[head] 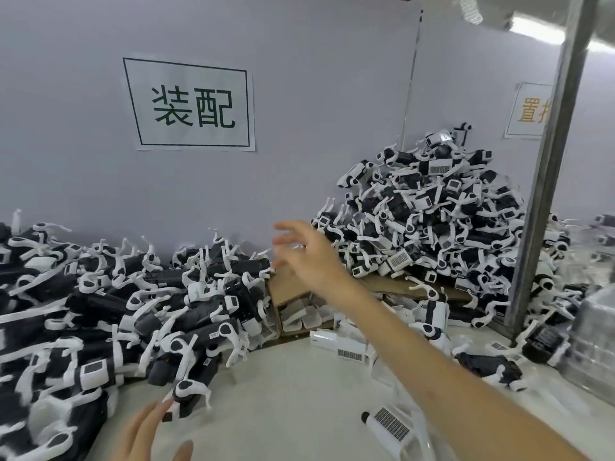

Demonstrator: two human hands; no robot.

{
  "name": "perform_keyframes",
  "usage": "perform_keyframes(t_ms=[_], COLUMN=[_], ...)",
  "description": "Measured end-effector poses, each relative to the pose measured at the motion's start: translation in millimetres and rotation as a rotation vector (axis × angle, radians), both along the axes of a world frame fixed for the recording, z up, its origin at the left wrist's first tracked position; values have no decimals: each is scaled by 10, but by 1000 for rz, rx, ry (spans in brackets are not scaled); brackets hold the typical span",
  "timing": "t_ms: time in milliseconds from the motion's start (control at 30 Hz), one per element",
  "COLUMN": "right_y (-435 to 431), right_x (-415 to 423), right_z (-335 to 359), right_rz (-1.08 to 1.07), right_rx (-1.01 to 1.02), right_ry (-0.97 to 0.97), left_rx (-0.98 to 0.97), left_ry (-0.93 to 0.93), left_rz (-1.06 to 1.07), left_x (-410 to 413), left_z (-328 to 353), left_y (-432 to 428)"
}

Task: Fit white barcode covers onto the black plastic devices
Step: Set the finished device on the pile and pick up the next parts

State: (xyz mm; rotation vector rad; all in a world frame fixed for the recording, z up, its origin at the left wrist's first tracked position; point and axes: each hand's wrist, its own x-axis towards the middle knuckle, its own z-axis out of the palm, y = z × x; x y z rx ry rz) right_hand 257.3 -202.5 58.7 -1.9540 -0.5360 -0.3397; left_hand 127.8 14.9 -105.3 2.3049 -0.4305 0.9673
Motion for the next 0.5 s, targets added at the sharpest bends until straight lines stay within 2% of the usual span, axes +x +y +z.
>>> perform_keyframes(t_ms=[33,133,167,233,333,433,500], right_y=[76,288,350,480,660,709,695], right_x=[-108,-425,-490,-611,-709,-726,-724], right_z=[-375,-1216,-1415,-1658,-1848,-1947,-1995], right_rz=[45,99,132,217,248,258,263], right_rx=[-65,-231,-278,-340,-451,-510,-506], right_ry=[34,117,127,173,168,120,84], left_rx=[25,170,149,-31,-173,-158,-108], left_ry=[36,-87,-32,159,412,548,559], left_rz=[-11,56,78,150,281,270,291], left_x=[51,94,55,-64,-37,-64,-60], left_z=[-8,-155,-197,-201,-251,-206,-249], left_y=[28,24,6,-40,49,60,48])
